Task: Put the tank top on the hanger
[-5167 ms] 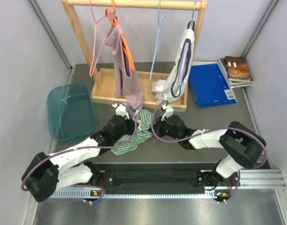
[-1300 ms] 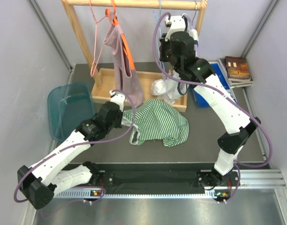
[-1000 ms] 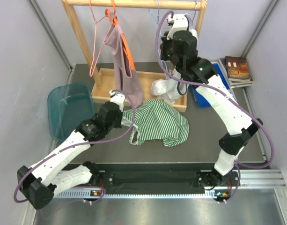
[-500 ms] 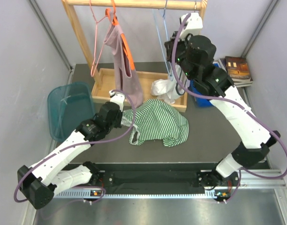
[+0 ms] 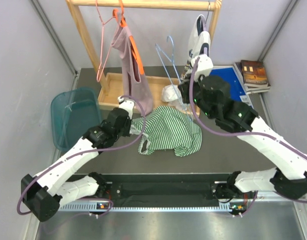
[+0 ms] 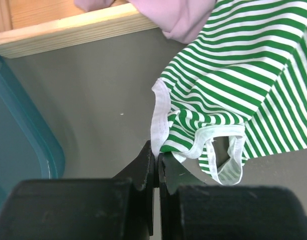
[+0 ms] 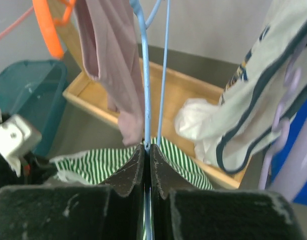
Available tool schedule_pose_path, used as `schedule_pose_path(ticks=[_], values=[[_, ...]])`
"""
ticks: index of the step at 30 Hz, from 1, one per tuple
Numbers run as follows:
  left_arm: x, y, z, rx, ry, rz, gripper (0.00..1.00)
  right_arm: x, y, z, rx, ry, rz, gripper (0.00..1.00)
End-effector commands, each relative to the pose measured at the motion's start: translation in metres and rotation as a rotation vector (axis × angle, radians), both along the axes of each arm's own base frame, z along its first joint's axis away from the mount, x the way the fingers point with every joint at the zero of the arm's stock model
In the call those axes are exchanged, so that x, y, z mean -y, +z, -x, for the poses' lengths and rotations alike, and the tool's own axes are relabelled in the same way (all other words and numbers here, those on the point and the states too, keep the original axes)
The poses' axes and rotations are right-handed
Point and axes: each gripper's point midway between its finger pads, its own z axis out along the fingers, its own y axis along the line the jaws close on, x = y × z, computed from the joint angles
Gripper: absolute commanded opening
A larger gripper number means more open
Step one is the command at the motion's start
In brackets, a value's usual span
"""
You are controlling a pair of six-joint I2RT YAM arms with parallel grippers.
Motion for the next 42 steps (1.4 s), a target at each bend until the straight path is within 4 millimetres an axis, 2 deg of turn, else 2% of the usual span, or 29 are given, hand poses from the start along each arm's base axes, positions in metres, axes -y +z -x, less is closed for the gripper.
schedule_pose_path(ticks=[1, 2, 3, 5, 8, 14, 16, 17, 19, 20, 22, 27, 36, 42], values=[[0.009, 0.014, -0.004, 0.059, -0.050, 0.055, 0.00, 0.019, -0.010, 0.038, -0.033, 0.067, -0.063, 0.00], [0.009, 0.014, -0.005, 0.057, -0.048, 0.055, 0.00, 0.026, -0.007, 0.050, -0.033, 0.090, -0.079, 0.00], [0.009, 0.013, -0.009, 0.049, -0.046, 0.067, 0.00, 0.028, -0.017, 0.056, -0.049, 0.110, -0.069, 0.00], [0.008, 0.012, -0.015, 0.033, -0.033, 0.085, 0.00, 0.031, -0.018, 0.078, -0.059, 0.192, -0.095, 0.00], [0.001, 0.005, -0.029, -0.031, 0.038, 0.106, 0.00, 0.030, -0.036, 0.106, -0.114, 0.302, -0.079, 0.00], [-0.006, 0.004, -0.055, -0.079, 0.142, 0.123, 0.00, 0.037, -0.077, 0.140, -0.212, 0.417, -0.021, 0.00], [-0.010, 0.008, -0.060, -0.064, 0.174, 0.130, 0.00, 0.034, -0.087, 0.153, -0.246, 0.478, -0.025, 0.00], [-0.009, 0.012, -0.062, -0.054, 0.180, 0.137, 0.00, 0.032, -0.102, 0.156, -0.277, 0.491, -0.006, 0.00], [-0.009, 0.015, -0.065, -0.042, 0.195, 0.154, 0.00, 0.027, -0.109, 0.168, -0.302, 0.549, -0.028, 0.00], [-0.008, 0.017, -0.065, -0.037, 0.194, 0.162, 0.00, 0.025, -0.120, 0.171, -0.323, 0.563, -0.023, 0.00], [-0.007, 0.019, -0.066, -0.035, 0.195, 0.177, 0.00, 0.018, -0.119, 0.177, -0.321, 0.599, -0.069, 0.00], [-0.002, 0.019, -0.065, -0.043, 0.185, 0.195, 0.00, 0.006, -0.129, 0.181, -0.337, 0.617, -0.110, 0.00], [0.001, 0.013, -0.061, -0.086, 0.164, 0.190, 0.00, -0.001, -0.126, 0.179, -0.306, 0.598, -0.158, 0.00], [0.004, 0.014, -0.056, -0.103, 0.143, 0.200, 0.00, -0.005, -0.131, 0.167, -0.286, 0.558, -0.130, 0.00]])
